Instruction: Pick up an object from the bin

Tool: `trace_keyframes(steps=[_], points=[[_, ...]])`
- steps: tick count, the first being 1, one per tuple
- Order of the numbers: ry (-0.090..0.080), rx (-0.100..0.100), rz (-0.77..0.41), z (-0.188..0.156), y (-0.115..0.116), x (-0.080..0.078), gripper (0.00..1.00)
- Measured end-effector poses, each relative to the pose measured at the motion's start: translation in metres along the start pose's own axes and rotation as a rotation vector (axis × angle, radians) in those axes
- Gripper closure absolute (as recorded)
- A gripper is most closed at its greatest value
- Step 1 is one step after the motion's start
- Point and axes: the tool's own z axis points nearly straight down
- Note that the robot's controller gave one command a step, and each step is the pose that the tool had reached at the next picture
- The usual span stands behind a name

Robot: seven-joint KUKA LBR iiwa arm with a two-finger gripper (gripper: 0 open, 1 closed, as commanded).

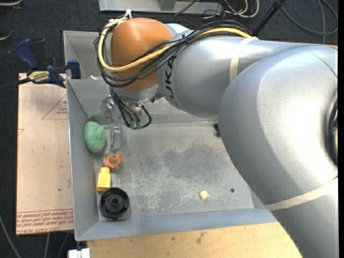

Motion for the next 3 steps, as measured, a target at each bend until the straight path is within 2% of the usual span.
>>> trace_keyframes(steps=[1,2,3], points=[[-0.007,-0.002,0.003,-0.006,-0.001,-0.002,0.0],[-0.001,0.003,-0.054,0.066,0.013,0.058,0.0],[-0.01,-0.001,-0.086,0.023,0.011,0.051,0.0]])
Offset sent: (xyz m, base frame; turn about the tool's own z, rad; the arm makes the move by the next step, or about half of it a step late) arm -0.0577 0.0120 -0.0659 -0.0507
